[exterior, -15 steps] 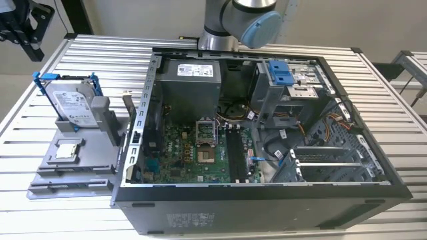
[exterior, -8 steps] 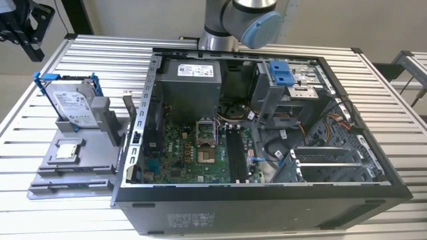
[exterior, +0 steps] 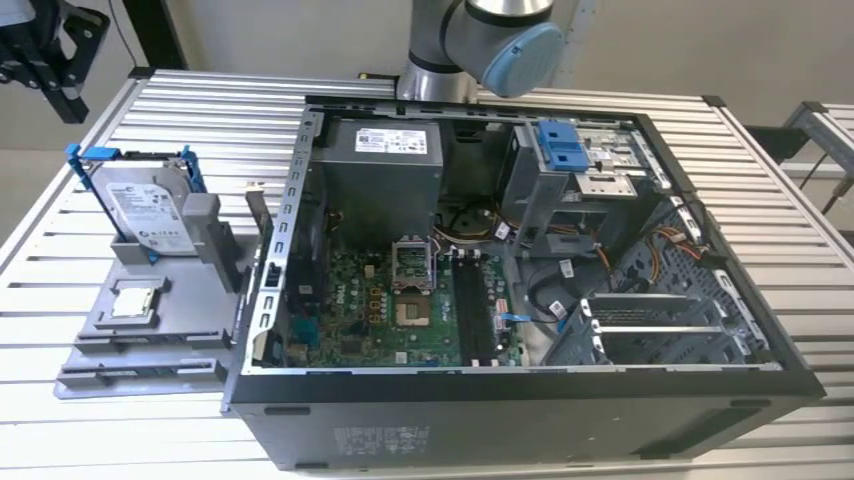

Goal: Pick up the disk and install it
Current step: 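Pick up the disk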

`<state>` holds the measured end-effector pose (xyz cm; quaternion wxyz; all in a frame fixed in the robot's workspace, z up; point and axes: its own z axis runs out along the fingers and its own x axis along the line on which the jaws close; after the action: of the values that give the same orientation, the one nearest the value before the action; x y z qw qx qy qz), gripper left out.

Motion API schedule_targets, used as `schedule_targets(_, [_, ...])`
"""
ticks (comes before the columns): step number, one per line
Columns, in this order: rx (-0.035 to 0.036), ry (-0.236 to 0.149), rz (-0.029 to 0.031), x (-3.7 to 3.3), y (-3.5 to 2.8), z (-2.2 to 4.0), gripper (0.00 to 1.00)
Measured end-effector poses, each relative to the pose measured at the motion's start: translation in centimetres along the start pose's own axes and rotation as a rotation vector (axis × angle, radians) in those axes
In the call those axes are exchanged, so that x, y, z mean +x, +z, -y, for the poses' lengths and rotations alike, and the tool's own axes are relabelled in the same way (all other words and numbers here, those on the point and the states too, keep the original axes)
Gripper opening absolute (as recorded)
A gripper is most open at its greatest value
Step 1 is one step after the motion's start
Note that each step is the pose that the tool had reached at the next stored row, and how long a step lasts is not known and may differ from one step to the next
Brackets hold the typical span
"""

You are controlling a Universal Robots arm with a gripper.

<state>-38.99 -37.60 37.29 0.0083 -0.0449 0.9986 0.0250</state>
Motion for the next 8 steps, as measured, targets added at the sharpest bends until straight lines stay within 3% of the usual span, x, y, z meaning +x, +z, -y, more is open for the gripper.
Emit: schedule_targets(8, [-0.0025, -0.145, -0.0071, 0.0, 0.0, 0.0, 0.0])
